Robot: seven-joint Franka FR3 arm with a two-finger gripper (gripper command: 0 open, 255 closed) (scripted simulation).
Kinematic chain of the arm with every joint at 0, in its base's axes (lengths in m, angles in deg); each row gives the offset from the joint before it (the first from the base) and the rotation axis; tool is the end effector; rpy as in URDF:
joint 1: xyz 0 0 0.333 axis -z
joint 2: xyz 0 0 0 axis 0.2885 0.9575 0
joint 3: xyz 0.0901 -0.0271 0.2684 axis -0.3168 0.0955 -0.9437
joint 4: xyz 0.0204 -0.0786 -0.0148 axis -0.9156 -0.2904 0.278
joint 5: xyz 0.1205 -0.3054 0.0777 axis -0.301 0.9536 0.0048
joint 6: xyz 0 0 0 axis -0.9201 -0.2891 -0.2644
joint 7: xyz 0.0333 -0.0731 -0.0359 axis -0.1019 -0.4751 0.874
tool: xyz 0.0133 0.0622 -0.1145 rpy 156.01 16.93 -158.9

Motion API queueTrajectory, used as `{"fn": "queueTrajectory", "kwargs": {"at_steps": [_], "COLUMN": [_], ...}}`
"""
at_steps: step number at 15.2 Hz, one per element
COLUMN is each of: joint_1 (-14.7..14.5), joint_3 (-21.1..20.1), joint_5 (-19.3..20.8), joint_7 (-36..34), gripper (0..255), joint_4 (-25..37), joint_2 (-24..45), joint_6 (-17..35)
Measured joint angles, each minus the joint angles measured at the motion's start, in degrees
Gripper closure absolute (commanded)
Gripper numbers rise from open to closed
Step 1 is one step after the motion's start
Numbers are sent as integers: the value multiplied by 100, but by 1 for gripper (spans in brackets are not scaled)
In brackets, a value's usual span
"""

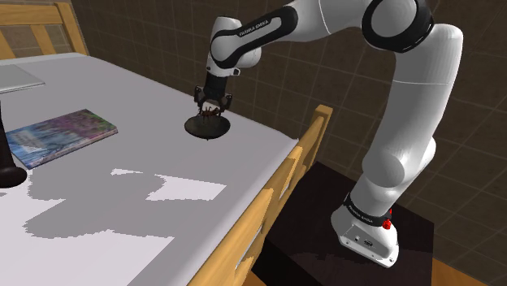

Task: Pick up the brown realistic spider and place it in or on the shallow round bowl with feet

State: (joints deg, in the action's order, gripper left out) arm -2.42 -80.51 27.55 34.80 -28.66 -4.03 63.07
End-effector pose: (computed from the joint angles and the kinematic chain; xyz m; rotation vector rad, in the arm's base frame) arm 0.5655 0.0822 0.3632 -2.7193 1.1453 -0.0155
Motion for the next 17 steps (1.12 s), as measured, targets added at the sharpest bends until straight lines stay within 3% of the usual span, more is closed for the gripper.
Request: {"fn": "queueTrajectory", "kwargs": {"at_steps": [5,6,12,17], "joint_1": [-4,-4,-4,94], "joint_3": [2,2,2,-8], "joint_5": [7,8,8,-112], "joint_7": [-3,-3,-3,80], "gripper": [255,0,0,0], "joint_4": [-5,-5,-5,233], "joint_2": [19,19,19,-290], "joint_6": [24,25,25,-503]}}
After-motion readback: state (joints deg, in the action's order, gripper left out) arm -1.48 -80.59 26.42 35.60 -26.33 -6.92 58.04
